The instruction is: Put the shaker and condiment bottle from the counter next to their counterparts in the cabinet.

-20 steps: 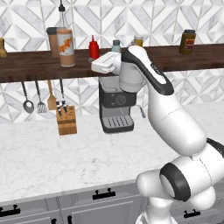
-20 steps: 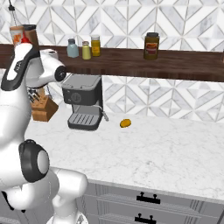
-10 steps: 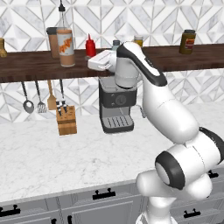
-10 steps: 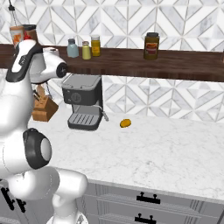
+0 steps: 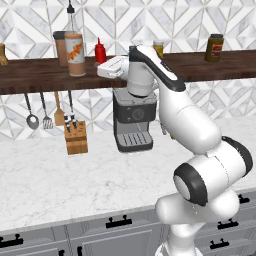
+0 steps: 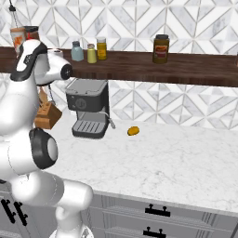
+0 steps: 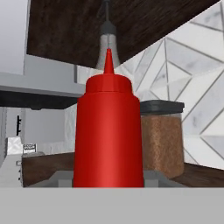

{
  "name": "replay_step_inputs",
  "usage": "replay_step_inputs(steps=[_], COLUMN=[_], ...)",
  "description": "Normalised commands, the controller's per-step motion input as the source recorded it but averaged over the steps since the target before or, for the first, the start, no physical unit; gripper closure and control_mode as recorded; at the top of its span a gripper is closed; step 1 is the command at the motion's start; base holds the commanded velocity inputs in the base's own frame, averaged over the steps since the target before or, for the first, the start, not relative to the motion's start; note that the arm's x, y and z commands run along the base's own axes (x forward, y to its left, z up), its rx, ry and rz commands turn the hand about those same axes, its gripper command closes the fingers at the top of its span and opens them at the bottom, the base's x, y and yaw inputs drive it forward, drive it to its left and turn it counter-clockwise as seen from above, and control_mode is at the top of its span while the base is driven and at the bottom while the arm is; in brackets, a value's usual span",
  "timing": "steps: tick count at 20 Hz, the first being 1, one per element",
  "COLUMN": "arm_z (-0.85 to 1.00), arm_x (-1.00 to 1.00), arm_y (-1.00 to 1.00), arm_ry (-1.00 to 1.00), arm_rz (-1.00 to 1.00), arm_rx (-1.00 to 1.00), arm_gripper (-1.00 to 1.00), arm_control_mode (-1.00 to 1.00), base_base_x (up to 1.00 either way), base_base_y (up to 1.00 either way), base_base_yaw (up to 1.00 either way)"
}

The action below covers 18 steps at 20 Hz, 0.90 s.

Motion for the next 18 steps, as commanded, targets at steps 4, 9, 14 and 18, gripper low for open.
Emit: replay_step_inputs(steps=[4,9,14,18], arm_z=[0.00,-0.01,-0.02,-0.04], arm_x=[0.20,0.21,0.12,0.03], arm_y=[0.07,0.11,0.07,0.01], arm_ry=[0.00,0.00,0.00,-0.01], arm_rz=[0.00,0.00,0.00,0.00], arm_rx=[0.00,-0.01,0.00,0.00], arm_gripper=[1.00,1.00,1.00,-1.00], arm_control_mode=[-1.00,-1.00,-1.00,-1.00], base_base_x=[0.00,0.00,0.00,0.00], base_base_y=[0.00,0.00,0.00,0.00], base_base_yaw=[0.00,0.00,0.00,0.00])
